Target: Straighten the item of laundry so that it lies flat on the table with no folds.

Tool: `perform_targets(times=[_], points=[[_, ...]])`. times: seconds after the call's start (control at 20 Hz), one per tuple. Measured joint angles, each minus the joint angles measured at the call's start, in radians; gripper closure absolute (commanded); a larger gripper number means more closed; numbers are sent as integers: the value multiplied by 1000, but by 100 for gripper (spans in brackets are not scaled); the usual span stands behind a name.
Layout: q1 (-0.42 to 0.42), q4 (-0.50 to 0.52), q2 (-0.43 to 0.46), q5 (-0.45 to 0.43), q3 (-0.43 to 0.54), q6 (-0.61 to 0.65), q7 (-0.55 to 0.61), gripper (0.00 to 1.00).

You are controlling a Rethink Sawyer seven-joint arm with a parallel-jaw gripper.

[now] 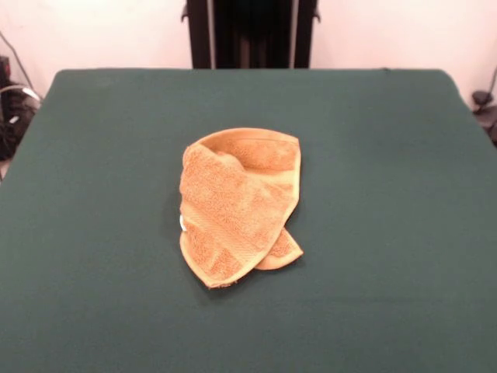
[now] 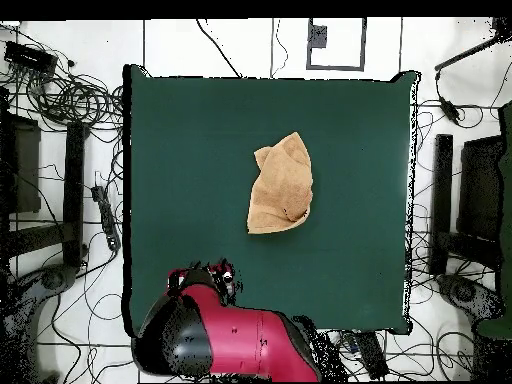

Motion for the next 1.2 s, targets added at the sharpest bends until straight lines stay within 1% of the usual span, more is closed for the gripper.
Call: perform_targets(times=[0.45,0.9,1.2], points=[[0,0,106,0,0,-4,0,0],[0,-1,233,1,0,-73,0,0],[0,-2,288,1,1,-105,0,0]])
